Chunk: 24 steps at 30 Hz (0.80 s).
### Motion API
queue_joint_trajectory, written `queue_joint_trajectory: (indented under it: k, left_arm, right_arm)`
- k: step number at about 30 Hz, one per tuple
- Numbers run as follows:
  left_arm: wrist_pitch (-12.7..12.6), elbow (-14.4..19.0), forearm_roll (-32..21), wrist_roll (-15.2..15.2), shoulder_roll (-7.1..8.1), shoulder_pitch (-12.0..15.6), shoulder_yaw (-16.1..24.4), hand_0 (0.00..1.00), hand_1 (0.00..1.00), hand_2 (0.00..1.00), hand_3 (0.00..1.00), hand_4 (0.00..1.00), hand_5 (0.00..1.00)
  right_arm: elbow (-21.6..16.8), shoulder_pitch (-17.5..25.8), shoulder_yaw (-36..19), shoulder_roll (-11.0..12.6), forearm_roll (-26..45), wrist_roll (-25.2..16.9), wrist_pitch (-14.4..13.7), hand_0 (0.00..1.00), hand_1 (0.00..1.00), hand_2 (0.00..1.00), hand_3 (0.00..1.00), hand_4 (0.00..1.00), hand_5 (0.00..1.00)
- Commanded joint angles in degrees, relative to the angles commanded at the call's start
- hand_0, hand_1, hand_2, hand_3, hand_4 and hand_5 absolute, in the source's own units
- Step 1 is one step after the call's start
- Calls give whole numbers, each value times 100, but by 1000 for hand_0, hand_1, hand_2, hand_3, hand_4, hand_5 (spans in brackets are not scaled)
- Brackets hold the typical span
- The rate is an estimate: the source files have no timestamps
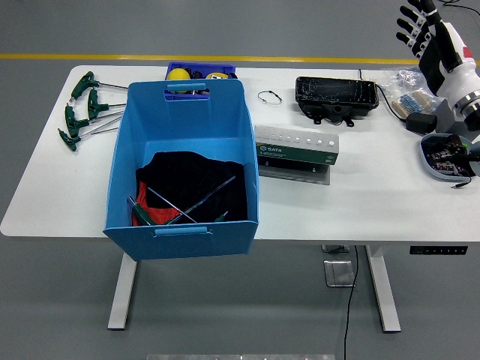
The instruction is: Lift tool from toolbox,place it in box,lift tool from toolbox,place it in box
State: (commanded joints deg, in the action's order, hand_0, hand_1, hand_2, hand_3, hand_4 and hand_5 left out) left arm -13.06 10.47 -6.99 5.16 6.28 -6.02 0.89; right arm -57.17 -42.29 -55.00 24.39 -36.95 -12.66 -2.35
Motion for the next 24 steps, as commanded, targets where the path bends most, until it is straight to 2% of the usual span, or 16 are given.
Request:
queue_joint_trajectory:
  k: [13,17,20,21,24]
  left_arm:
    - [43,37,-14,61,-25,-7,-65,745,691,766,762,781,734]
    - [66,-6,-87,71,-68,-11,-86,744,692,768,763,781,735]
    - [4,-15,625,-34,-102,2,646,743,695,768,765,782,736]
    - [3,-15,665,-14,-105,9,709,743,695,768,765,782,736]
    - [34,-14,96,116,-108,23,156,743,695,768,765,782,736]
  right_arm:
    - [-433,871,-799,436,126,35,123,998,938,950,985,998,998]
    - [-506,1068,-1001,502,70,48,27,998,926,945,982,998,998]
    - [-628,1300,-1256,539,92,37,-8,998,911,936,977,998,998]
    - [-656,1349,-1305,543,103,36,-8,998,911,936,977,998,998]
    - [-787,1510,-1465,548,116,38,-4,998,911,936,977,998,998]
